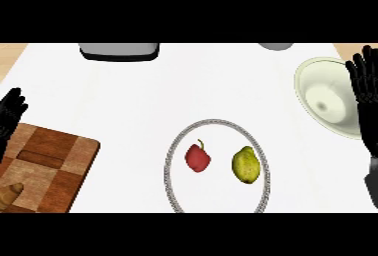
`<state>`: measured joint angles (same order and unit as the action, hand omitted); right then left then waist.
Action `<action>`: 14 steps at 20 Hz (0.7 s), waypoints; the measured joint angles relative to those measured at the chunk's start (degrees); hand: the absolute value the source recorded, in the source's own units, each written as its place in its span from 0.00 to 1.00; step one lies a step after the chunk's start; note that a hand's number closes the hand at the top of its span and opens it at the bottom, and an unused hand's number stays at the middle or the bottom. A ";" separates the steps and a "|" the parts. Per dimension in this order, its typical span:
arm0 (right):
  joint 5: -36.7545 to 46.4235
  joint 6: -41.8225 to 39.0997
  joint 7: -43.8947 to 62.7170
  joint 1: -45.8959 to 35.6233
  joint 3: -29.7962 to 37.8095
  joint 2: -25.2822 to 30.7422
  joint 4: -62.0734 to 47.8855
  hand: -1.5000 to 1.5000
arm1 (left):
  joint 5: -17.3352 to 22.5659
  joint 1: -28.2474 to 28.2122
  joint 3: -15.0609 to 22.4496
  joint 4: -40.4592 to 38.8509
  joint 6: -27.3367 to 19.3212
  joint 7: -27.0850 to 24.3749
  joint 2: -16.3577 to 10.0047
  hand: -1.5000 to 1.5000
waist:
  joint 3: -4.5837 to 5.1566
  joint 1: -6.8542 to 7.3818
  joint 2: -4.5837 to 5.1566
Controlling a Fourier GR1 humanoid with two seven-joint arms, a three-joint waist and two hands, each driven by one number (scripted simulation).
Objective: Pick the bell pepper from the placemat and place it in the bowl
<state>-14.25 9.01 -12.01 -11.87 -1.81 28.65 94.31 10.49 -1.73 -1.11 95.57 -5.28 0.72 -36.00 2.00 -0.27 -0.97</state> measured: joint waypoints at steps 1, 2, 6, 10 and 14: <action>-0.13 -0.32 0.60 -0.21 -0.23 -0.13 0.28 1.00 | -0.06 0.66 0.02 -0.24 -0.23 -0.06 0.62 0.50 | -0.43 -0.01 0.20; 0.00 -0.38 1.35 -0.56 -1.26 -0.90 0.58 1.00 | -0.43 1.19 0.20 -0.46 -0.71 -0.03 1.30 0.50 | -0.78 0.06 0.37; -1.44 -2.86 2.39 0.29 -7.20 -5.91 0.47 1.00 | -4.00 5.47 2.59 -0.12 -6.05 2.68 5.25 0.50 | -1.59 -0.07 0.89; 6.77 8.48 0.82 5.61 -5.57 -7.66 -2.59 0.00 | -5.37 6.74 4.17 -0.55 -8.73 4.55 7.95 0.50 | -1.75 -1.78 0.98; 11.06 10.30 -6.23 11.95 -9.84 -11.26 -0.04 0.00 | -7.99 10.06 6.34 -1.35 -10.84 7.51 10.84 0.50 | -1.93 -1.10 0.93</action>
<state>-3.19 19.30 -18.24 0.09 -11.65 17.39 94.27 2.50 8.33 5.23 94.22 -16.12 8.24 -25.15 0.07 -1.37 -0.04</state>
